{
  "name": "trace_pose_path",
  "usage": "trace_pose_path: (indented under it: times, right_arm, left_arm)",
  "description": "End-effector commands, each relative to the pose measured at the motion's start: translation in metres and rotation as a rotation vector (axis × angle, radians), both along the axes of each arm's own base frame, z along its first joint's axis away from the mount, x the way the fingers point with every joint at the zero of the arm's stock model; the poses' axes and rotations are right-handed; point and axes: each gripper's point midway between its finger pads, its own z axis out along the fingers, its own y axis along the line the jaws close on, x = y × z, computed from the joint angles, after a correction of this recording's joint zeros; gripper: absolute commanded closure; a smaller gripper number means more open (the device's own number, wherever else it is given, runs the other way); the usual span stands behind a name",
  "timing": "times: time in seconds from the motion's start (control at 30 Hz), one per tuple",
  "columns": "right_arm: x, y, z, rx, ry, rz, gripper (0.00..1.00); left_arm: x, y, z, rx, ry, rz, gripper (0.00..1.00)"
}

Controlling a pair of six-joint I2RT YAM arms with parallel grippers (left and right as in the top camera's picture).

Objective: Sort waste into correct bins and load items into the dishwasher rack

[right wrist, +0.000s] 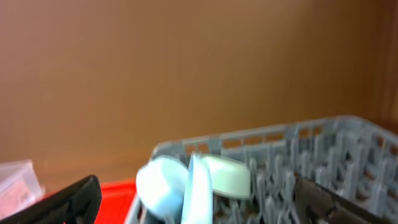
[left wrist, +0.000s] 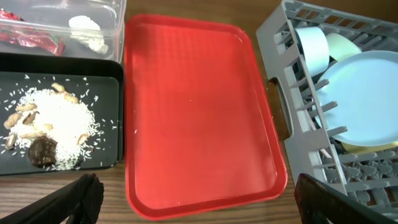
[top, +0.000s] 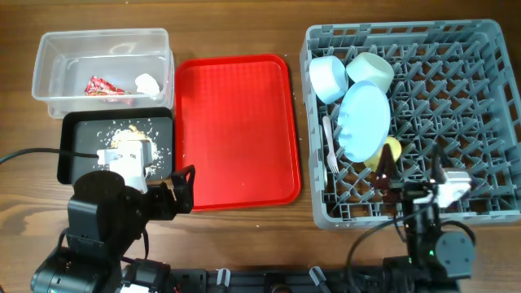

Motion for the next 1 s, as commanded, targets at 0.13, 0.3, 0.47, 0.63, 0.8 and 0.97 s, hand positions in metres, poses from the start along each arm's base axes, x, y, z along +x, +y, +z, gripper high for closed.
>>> trace_pose_path:
  times: [0.13, 0.3, 0.47, 0.63, 0.8, 0.97]
  right_arm:
    - [0.013, 0.023, -0.069, -0.108, 0.087, 0.128, 0.00]
    - [0.013, 0.023, -0.069, -0.107, 0.089, 0.128, 0.00]
    - [0.013, 0.023, -0.069, -0.108, 0.089, 0.128, 0.00]
    - [0.013, 0.023, -0.070, -0.108, 0.092, 0.128, 0.00]
    - [0.013, 0.023, -0.070, -0.108, 0.094, 0.128, 0.00]
    - [0.013, 0.023, -0.070, -0.107, 0.094, 0.128, 0.00]
  left_arm:
    - [0.000, 0.001, -0.001, 0.019, -0.007, -0.005, 0.00]
    - [0.000, 0.001, -0.001, 0.019, -0.007, -0.005, 0.00]
    - [0.000, 0.001, -0.001, 0.020, -0.006, -0.005, 0.00]
    - [0.000, 0.001, -0.001, 0.019, -0.007, -0.005, 0.00]
    - [0.001, 0.019, -0.004, 0.009, -0.036, 0.083, 0.00]
    - [0.021, 0.032, -0.063, -0.033, -0.259, 0.156, 0.00]
